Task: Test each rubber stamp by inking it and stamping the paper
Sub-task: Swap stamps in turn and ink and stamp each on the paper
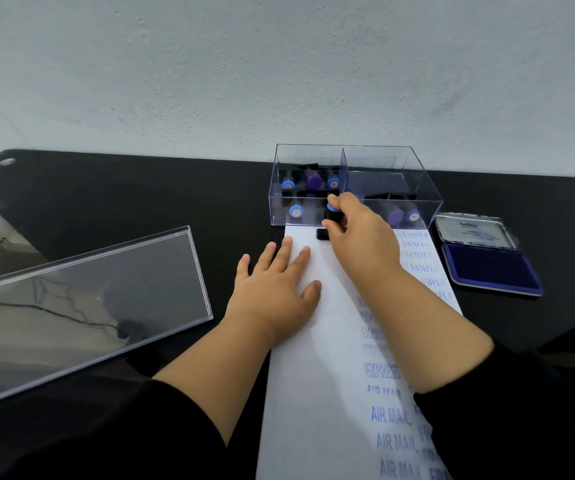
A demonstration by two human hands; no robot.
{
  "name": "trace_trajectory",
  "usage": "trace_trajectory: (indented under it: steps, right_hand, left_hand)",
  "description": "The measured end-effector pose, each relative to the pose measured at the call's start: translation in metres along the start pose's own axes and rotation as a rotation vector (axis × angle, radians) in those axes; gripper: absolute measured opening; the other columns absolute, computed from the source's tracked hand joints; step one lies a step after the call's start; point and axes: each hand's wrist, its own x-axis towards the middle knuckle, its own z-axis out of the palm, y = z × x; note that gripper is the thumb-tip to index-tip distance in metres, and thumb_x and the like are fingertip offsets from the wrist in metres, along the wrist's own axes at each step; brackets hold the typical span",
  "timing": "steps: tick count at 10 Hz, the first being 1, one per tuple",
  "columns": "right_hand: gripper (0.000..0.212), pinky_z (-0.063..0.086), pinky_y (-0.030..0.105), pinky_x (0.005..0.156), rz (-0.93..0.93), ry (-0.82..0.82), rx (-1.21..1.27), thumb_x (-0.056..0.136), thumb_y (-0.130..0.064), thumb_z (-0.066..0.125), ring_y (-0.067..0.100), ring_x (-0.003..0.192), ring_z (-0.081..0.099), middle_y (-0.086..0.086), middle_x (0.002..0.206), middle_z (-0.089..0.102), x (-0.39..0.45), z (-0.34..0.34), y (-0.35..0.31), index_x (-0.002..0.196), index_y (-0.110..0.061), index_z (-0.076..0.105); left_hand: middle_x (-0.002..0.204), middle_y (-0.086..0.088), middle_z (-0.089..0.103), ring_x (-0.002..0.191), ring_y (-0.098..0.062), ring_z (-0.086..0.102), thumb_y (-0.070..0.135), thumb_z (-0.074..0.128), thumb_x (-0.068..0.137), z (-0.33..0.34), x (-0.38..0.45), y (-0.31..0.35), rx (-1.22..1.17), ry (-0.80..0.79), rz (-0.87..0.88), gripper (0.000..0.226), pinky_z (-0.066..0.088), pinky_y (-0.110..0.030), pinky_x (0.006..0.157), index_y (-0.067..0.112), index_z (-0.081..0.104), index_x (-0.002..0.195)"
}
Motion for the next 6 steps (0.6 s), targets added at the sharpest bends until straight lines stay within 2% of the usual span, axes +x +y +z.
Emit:
trace_trajectory:
  steps: [2, 3, 5, 6]
  right_hand:
    - [0.029, 0.045, 0.029, 0.075, 0.084, 0.16, 0.184, 0.091, -0.024, 0.057, 0.012, 0.091, 0.057, -0.011, 0.103, 0.063, 0.001, -0.016, 0.008, 0.121, -0.027, 0.055]
    - [0.029, 0.041, 0.026, 0.071, 0.124, 0.2, 0.229, 0.091, -0.025, 0.057, 0.009, 0.085, 0.053, -0.012, 0.093, 0.058, 0.002, -0.024, 0.016, 0.12, -0.028, 0.055]
    - [0.028, 0.039, 0.025, 0.068, 0.135, 0.233, 0.242, 0.092, -0.024, 0.057, 0.011, 0.086, 0.055, -0.014, 0.088, 0.055, 0.0, -0.034, 0.023, 0.119, -0.026, 0.054]
    - [0.027, 0.046, 0.03, 0.071, 0.13, 0.221, 0.238, 0.092, -0.025, 0.056, 0.013, 0.088, 0.057, -0.015, 0.088, 0.055, -0.001, -0.035, 0.021, 0.118, -0.026, 0.054]
  left_hand:
    - [0.158, 0.009, -0.016, 0.146, -0.012, -0.014, 0.05, 0.018, 0.099, 0.0, -0.001, 0.001, -0.005, -0.002, -0.005, 0.057, -0.012, -0.042, 0.116, 0.037, -0.001, 0.151]
    - [0.158, 0.01, -0.015, 0.145, -0.011, -0.014, 0.05, 0.019, 0.099, -0.001, -0.002, 0.0, -0.011, -0.004, -0.007, 0.057, -0.012, -0.041, 0.115, 0.037, -0.001, 0.151]
    - [0.158, 0.01, -0.015, 0.145, -0.011, -0.013, 0.05, 0.019, 0.099, -0.002, -0.001, 0.001, -0.011, -0.006, -0.01, 0.056, -0.012, -0.041, 0.116, 0.038, -0.001, 0.151]
    - [0.158, 0.01, -0.015, 0.145, -0.011, -0.013, 0.05, 0.019, 0.099, -0.002, -0.001, 0.001, -0.008, -0.009, -0.012, 0.056, -0.012, -0.041, 0.116, 0.038, -0.001, 0.151]
